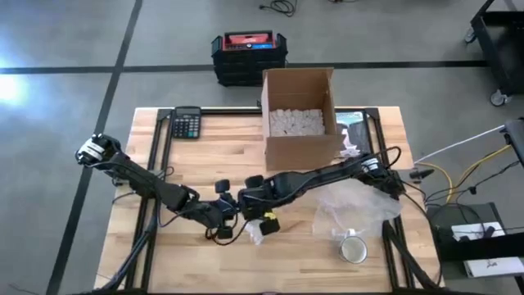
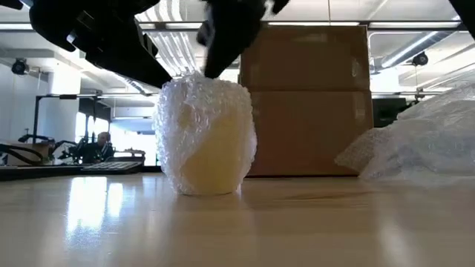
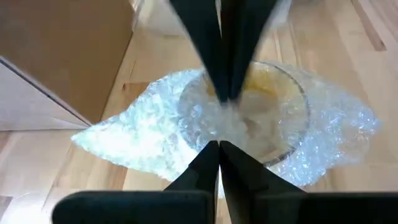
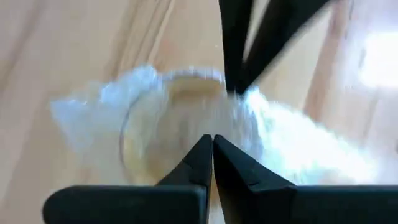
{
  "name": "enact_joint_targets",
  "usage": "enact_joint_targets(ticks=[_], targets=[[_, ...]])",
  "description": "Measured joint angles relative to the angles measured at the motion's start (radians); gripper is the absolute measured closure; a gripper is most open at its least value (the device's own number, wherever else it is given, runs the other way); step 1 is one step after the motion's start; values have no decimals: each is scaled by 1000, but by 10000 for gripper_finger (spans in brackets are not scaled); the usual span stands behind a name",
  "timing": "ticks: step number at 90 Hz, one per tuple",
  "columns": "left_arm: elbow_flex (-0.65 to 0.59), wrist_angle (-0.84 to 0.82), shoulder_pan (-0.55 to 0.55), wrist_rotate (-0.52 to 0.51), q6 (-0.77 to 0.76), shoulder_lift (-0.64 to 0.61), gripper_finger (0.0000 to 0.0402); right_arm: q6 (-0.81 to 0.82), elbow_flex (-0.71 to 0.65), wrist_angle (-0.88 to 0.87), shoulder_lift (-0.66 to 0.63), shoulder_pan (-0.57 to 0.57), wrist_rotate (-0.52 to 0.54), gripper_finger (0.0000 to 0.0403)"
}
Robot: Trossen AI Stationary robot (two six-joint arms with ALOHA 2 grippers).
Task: Wrap mug
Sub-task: Wrap the yellow mug with the left transparent bubble wrap
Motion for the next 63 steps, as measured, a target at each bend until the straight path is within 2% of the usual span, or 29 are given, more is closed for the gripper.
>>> enact_joint_targets(ticks=[15,35,63], targets=[[0,0,0,2,0,0,402,44,-33,-38,-33,-5,41,403],[0,0,0,2,0,0,402,35,-132,186,-23,-1,37,403],[0,2,0,2,0,0,402,74,-265,366,30,-1,38,403]])
